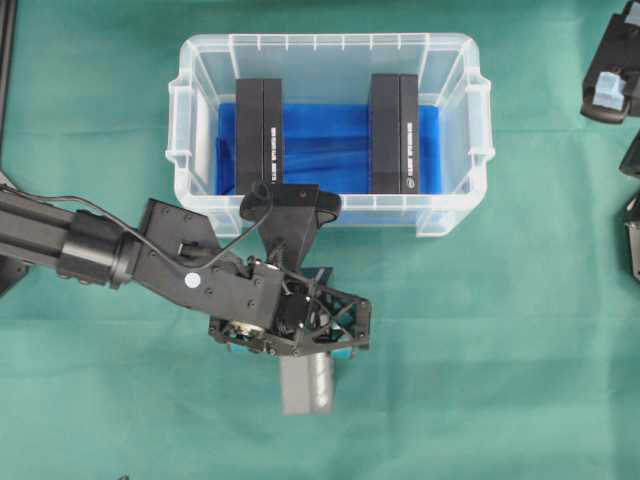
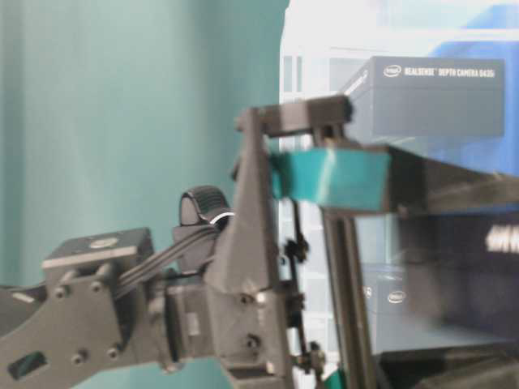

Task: Take the box out of the case with the left arm.
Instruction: 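Carry the box forward past the case front and lower it onto the table, then open the left gripper to release the box and withdraw left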

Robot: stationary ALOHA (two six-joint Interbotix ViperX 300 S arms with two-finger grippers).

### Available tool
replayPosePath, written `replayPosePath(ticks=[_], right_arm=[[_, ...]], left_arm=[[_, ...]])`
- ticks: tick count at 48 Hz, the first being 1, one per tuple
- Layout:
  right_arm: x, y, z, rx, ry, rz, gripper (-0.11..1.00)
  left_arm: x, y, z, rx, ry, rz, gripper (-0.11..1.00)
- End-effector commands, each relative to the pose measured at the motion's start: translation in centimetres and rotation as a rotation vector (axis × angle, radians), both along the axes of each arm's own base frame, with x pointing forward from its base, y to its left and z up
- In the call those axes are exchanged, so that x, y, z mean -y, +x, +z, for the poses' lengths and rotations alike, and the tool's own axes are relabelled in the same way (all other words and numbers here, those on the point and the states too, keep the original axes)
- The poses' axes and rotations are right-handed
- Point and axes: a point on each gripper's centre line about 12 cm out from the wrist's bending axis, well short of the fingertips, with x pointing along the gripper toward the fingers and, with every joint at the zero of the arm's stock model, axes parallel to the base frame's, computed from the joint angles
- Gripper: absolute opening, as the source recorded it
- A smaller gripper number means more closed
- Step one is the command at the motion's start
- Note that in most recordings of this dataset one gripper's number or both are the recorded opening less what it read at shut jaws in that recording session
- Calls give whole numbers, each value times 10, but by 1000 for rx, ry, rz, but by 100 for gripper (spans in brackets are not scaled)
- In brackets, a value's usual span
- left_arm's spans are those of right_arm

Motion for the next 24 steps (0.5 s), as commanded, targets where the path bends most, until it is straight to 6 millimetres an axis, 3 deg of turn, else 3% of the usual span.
replayPosePath(ticks=[1, 24], right_arm=[[0, 1, 7, 26, -1, -3, 0], [0, 2, 7, 26, -1, -3, 0]], left_arm=[[0, 3, 15, 41, -6, -1, 92], [-1, 3, 19, 52, -6, -2, 93]])
